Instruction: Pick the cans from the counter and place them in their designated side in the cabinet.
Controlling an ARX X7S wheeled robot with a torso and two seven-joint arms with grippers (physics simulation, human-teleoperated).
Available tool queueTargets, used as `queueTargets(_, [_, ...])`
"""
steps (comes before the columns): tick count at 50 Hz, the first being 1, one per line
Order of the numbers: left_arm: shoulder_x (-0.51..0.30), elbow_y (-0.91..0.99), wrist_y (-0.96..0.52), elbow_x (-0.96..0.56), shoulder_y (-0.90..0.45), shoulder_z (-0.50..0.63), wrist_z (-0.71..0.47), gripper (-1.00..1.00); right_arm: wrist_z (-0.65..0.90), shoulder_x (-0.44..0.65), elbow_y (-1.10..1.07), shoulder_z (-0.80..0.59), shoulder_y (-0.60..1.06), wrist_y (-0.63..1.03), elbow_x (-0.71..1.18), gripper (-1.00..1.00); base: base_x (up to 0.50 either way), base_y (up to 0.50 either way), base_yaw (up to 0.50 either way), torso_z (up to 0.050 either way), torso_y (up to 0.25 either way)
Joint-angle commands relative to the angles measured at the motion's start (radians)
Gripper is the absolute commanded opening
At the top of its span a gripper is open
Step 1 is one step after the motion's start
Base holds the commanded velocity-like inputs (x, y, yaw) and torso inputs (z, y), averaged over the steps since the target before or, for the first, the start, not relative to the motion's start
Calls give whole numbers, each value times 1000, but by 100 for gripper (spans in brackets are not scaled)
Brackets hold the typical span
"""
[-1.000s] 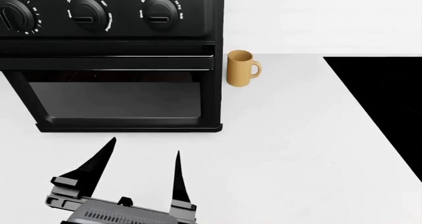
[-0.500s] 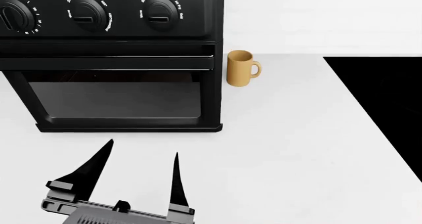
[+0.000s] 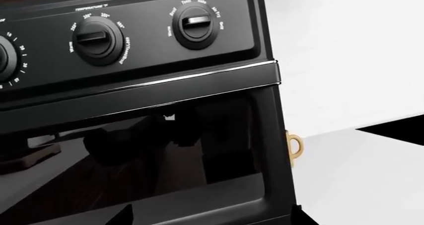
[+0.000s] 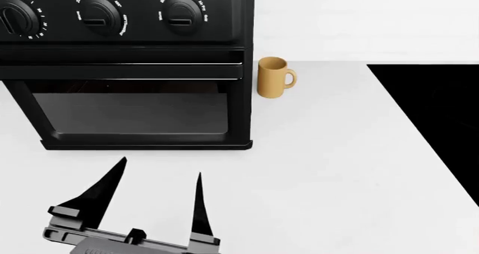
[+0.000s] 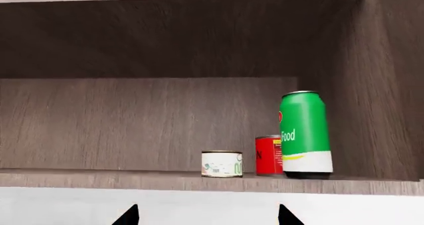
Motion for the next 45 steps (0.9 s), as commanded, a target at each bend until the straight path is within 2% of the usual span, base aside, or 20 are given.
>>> queueTargets(1, [-11,-21,34,22,10,2,15,100,145,77,-250,96,-208,-4,159,100,0,0,0,0,0])
queueTargets(9, [-28,-49,70,33,23,-8,34,100,105,95,-383,155,-414,-37,128,100,0,0,0,0,0])
queueTargets(17, [-42,-52,75,46,24,-19,36,100,-39,77,-553,244,-754,-82,-19,100,0,0,0,0,0])
queueTargets(19, [-44,-55,75,49,25,-22,36,100,-100,165,-554,126,-837,-249,-153,100,0,0,0,0,0])
queueTargets(22, [-43,-56,68,51,23,-27,32,100,-96,395,-554,-224,-934,-652,-392,100,0,0,0,0,0])
queueTargets(25, [-44,-48,57,47,17,-33,28,100,-58,499,-554,-431,-952,-841,-523,100,0,0,0,0,0])
queueTargets(36, [-43,-29,20,42,7,-49,13,100,21,596,-553,-781,-878,-1021,-717,100,0,0,0,0,0])
queueTargets(45, [-43,-40,26,57,23,-51,19,100,27,591,-541,-903,-940,-1091,-824,100,0,0,0,0,0])
